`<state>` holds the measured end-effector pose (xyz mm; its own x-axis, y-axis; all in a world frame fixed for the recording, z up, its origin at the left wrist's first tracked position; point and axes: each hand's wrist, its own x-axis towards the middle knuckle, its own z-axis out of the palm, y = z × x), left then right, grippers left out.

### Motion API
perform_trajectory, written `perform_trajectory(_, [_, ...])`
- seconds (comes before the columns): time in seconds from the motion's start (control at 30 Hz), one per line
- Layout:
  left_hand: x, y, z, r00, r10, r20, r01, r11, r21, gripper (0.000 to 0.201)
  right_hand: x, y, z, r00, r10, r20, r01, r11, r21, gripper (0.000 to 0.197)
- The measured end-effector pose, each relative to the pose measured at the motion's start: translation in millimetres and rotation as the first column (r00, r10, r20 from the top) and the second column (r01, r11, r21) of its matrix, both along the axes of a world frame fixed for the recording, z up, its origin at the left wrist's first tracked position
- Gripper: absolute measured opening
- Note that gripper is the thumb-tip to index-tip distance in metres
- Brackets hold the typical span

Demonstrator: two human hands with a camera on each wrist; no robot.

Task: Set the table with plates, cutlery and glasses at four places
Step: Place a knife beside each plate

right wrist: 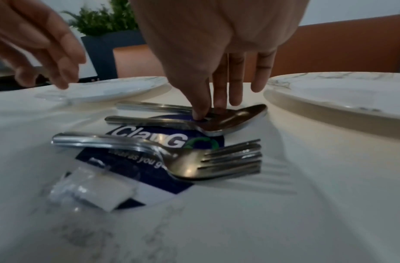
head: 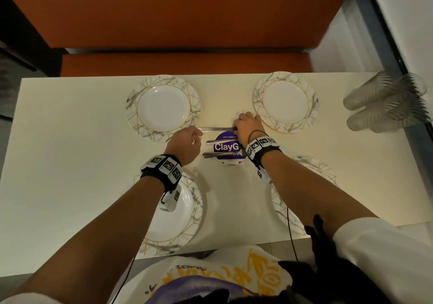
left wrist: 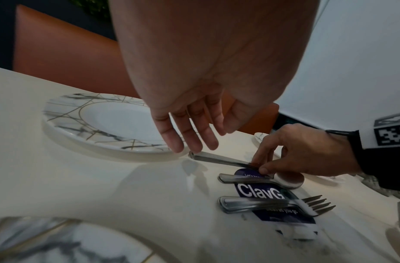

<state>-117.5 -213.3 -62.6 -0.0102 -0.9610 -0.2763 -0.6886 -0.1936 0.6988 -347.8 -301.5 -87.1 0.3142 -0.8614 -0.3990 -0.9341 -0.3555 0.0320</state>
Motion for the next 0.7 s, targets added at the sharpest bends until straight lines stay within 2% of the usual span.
perform_trajectory(0.2, [-6, -10, 0, 1.000, 0.011, -0.009, -0.011, 1.000, 0.005, 0.020, 6, -13, 4, 0.995, 0.074, -0.062, -0.070, 0.995, 0.064, 0.029])
perform_trajectory(0.43, [-11, -7, 1, 0.999, 0.026, -0.028, -0.025, 1.000, 0.014, 0.017, 11, -18, 7, 0.992, 0.101, -0.080, -0.090, 0.987, 0.130, 0.049])
perform_trajectory(0.7, [-9, -7, 4, 0.997, 0.054, -0.047, -0.054, 0.999, -0.003, 0.020, 11, -23, 22, 0.978, 0.192, -0.077, -0.178, 0.970, 0.166, 0.034])
